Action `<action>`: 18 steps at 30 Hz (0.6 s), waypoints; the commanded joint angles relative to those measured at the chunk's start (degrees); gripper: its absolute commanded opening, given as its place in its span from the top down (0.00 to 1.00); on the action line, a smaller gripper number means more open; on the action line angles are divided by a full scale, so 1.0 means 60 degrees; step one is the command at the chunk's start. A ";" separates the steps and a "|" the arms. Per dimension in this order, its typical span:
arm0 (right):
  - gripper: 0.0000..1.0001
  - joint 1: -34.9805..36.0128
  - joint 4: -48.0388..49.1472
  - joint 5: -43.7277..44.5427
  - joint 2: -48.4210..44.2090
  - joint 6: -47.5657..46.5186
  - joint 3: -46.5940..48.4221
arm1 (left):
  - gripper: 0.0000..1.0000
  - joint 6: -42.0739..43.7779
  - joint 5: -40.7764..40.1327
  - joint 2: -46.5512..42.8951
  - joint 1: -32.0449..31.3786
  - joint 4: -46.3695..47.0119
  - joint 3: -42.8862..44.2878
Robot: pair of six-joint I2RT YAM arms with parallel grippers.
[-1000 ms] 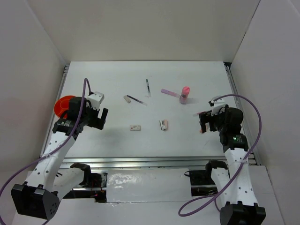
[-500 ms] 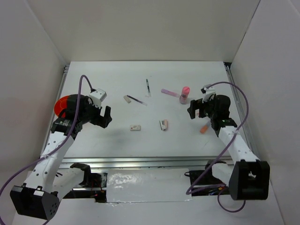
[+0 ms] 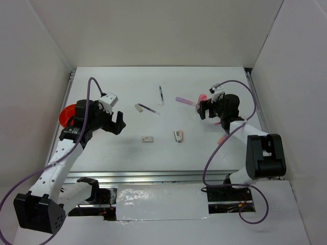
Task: Sort the stationery into containers
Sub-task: Pick up the stationery from the center of the board.
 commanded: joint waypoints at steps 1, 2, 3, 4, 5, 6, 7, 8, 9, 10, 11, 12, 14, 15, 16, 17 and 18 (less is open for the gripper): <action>0.02 0.0018 0.1405 -0.0091 0.0484 0.0138 0.0793 | 0.01 -0.0064 0.0278 0.0353 0.0002 0.0630 0.0202; 0.02 0.0018 0.1435 -0.0076 0.0631 0.0196 0.0897 | 0.01 -0.0050 0.0278 0.0413 0.0002 0.0645 0.0246; 0.04 0.0018 0.1406 -0.0032 0.0922 0.0255 0.1115 | 0.01 -0.0035 0.0249 0.0529 0.0016 0.0703 0.0305; 0.05 0.0018 0.1478 -0.0017 0.1041 0.0328 0.1176 | 0.01 -0.0020 0.0234 0.0560 0.0017 0.0718 0.0320; 0.05 0.0018 0.1537 -0.0003 0.1173 0.0343 0.1220 | 0.01 -0.0006 0.0234 0.0603 0.0017 0.0762 0.0334; 0.06 0.0018 0.1682 -0.0017 0.1334 0.0329 0.1293 | 0.01 0.0038 0.0220 0.0676 0.0017 0.0777 0.0334; 0.07 0.0018 0.1742 -0.0119 0.1422 0.0314 0.1322 | 0.01 0.0068 0.0219 0.0706 0.0017 0.0835 0.0334; 0.08 0.0018 0.1728 -0.0163 0.1496 0.0227 0.1410 | 0.01 0.0068 0.0190 0.0706 0.0017 0.0850 0.0334; 0.10 0.0033 0.1597 -0.0193 0.1656 0.0183 0.1614 | 0.01 0.0097 0.0205 0.0750 0.0002 0.0879 0.0320; 0.10 0.0033 0.1581 -0.0251 0.1730 0.0197 0.1703 | 0.01 0.0097 0.0205 0.0765 0.0016 0.0894 0.0320; 0.11 0.0033 0.1610 -0.0281 0.1818 0.0124 0.1791 | 0.01 0.0097 0.0205 0.0823 0.0002 0.0923 0.0276; 0.15 0.0018 0.1611 -0.0295 0.1993 0.0080 0.1907 | 0.01 0.0068 0.0190 0.0824 0.0016 0.0952 0.0247; 0.18 0.0033 0.1407 -0.0398 0.2184 -0.0023 0.2113 | 0.01 0.0068 0.0176 0.0867 0.0002 0.1011 0.0232; 0.22 0.0033 0.1217 -0.0398 0.2286 -0.0037 0.2404 | 0.01 0.0082 0.0175 0.0925 0.0002 0.1011 0.0232; 0.24 0.0047 0.1041 -0.0456 0.2432 -0.0125 0.2552 | 0.01 0.0053 0.0161 0.0926 0.0016 0.1026 0.0232; 0.27 0.0062 0.0778 -0.0573 0.2492 -0.0154 0.2655 | 0.01 0.0082 0.0161 0.0941 0.0017 0.1026 0.0232; 0.31 0.0062 0.0689 -0.0603 0.2536 -0.0184 0.2815 | 0.01 0.0082 0.0117 0.0970 0.0002 0.1040 0.0232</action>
